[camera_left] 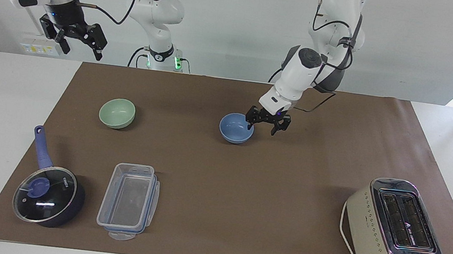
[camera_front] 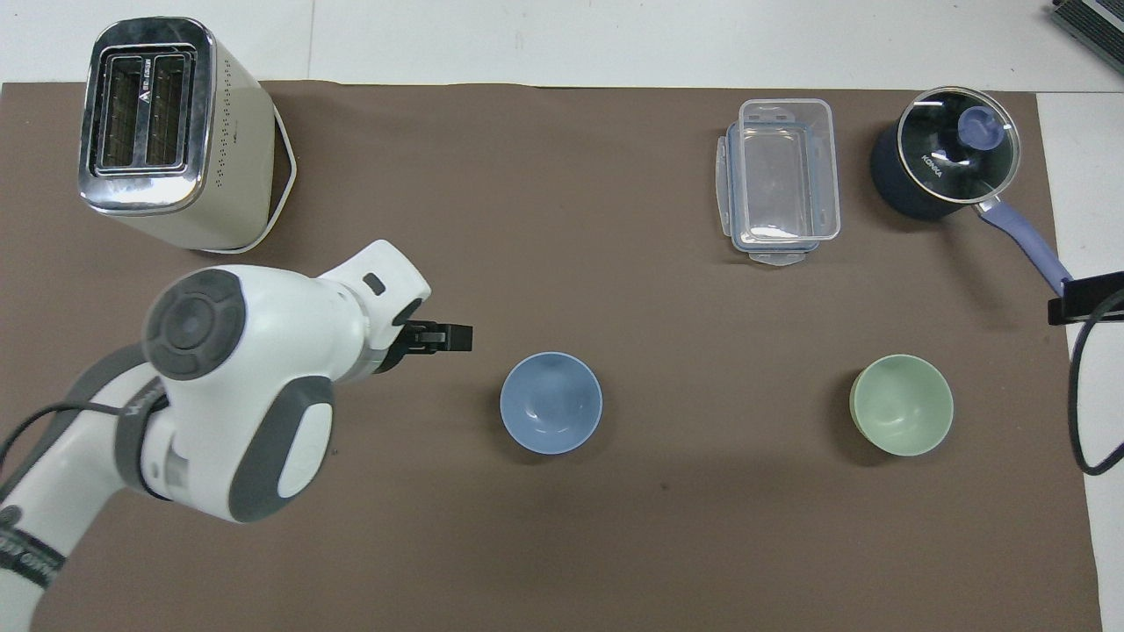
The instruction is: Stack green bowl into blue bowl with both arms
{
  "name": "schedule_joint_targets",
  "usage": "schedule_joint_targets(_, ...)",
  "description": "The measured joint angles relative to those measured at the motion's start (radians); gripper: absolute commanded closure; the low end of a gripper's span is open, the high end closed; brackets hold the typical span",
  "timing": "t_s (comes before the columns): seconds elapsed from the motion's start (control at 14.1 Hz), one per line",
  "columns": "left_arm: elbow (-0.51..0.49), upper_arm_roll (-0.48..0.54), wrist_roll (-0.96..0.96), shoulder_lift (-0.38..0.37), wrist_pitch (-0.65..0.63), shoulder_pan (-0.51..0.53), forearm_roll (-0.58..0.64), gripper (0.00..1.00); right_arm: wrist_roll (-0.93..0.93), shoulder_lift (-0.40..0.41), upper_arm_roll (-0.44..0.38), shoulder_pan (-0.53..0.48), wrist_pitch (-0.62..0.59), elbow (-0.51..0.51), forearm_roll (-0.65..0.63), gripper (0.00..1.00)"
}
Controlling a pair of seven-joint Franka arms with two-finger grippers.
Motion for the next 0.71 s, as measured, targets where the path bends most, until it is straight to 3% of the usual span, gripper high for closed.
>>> schedule_joint_targets(0.28,0.143,0.005,0.159,-0.08,-0.276,0.166,0.076,0.0,0.0,0.0,0.0,0.0,0.0,0.0,0.0,0.0)
schedule_joint_targets(0.71,0.395,0.006,0.365,-0.055,-0.56,0.318,0.108,0.0,0.0,0.0,0.0,0.0,0.0,0.0,0.0,0.0)
